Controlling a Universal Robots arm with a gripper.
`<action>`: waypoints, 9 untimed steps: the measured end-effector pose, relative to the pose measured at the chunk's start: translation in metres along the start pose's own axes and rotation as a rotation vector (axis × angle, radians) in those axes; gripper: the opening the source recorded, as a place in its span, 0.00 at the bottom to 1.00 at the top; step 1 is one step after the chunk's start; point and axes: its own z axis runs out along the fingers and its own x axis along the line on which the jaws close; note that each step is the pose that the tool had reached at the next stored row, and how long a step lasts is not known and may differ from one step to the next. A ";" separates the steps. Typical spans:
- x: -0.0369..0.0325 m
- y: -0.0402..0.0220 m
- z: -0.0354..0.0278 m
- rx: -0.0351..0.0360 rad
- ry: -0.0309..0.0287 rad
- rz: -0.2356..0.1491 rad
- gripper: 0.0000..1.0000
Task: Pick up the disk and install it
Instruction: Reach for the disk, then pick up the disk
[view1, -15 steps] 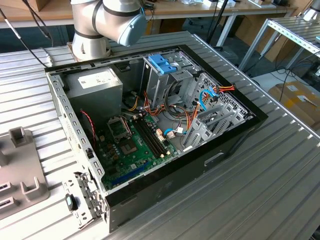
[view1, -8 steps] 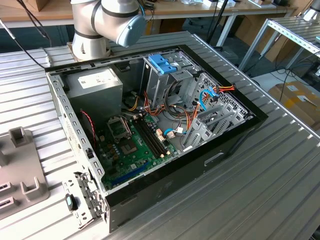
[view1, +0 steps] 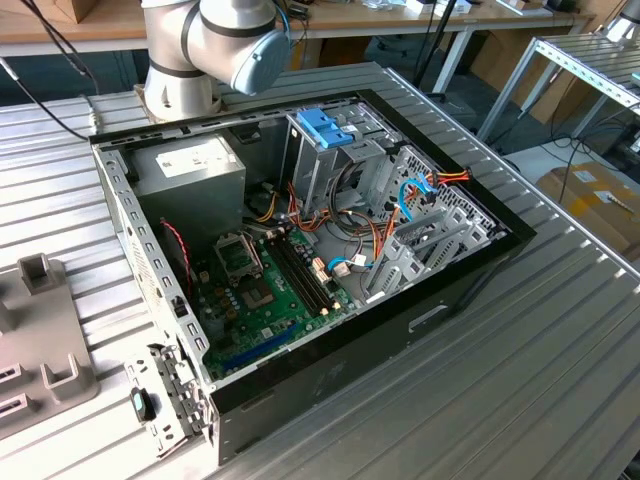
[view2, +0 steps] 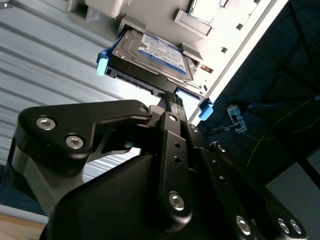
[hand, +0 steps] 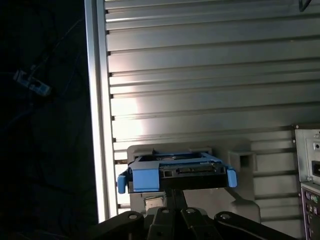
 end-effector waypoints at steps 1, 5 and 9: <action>0.0003 0.0000 0.0005 0.0015 0.0001 -0.005 0.11; 0.0007 0.0000 0.0007 0.0021 0.0000 -0.006 0.11; 0.0007 0.0000 0.0007 0.0021 0.0000 -0.007 0.11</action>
